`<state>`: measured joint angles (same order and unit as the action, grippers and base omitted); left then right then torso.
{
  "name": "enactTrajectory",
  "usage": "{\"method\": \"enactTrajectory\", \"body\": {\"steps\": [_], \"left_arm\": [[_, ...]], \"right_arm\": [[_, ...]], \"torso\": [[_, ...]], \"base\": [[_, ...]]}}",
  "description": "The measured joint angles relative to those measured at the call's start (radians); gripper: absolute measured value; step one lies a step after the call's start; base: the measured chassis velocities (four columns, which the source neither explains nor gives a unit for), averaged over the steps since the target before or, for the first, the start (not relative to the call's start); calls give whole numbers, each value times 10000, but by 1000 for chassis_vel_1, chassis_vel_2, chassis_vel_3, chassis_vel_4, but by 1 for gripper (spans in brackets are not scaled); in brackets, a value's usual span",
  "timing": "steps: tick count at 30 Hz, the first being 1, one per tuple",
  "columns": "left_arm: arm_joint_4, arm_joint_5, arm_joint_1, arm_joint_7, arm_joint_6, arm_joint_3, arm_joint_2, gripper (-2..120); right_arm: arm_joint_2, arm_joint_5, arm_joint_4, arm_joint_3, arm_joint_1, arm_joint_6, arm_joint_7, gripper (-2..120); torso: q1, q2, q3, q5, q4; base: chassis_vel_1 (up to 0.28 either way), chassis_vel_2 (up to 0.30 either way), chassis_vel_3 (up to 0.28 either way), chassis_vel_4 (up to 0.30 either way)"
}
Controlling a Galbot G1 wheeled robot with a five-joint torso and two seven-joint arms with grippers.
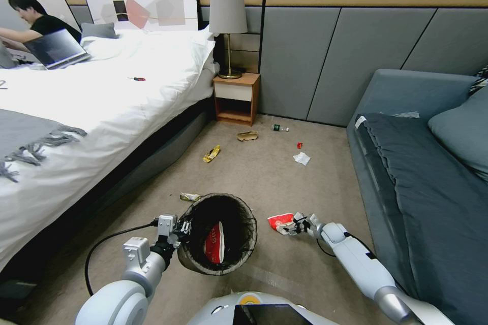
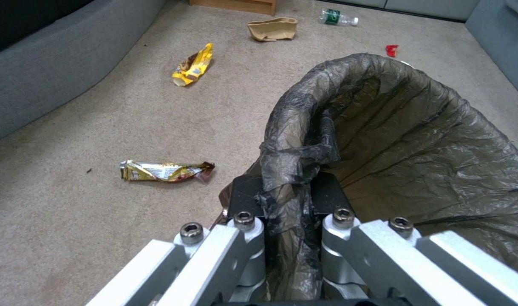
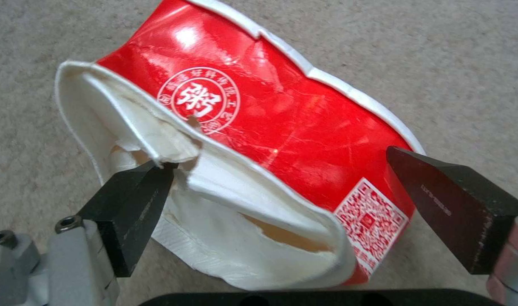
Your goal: Pick up the trash bin, then pick up the garbage from the floor and place it into the trash bin.
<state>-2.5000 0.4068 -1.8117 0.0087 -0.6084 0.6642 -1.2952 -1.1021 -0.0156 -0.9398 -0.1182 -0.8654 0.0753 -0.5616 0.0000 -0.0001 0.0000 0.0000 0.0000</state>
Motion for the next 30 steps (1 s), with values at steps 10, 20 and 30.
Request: {"method": "enactTrajectory", "body": {"steps": [10,20,30], "left_arm": [[0,18,48,0,1,-16,-5,7],[0,12,60,3,13,-17,-14,7],[0,-12,69,4,28,-19,-40,7]], "right_arm": [[-485,262,469,-17,151,-161,-1,91],[-715,387,583,-112,93,-283,-17,83],[-827,509,633,-228,7,-422,-211,49]], "torso": [[0,0,-1,0,0],[-1,1,-2,-9,-5],[-1,2,-2,-4,1]], "base": [[0,0,0,0],[0,0,0,0],[0,0,0,0]]}}
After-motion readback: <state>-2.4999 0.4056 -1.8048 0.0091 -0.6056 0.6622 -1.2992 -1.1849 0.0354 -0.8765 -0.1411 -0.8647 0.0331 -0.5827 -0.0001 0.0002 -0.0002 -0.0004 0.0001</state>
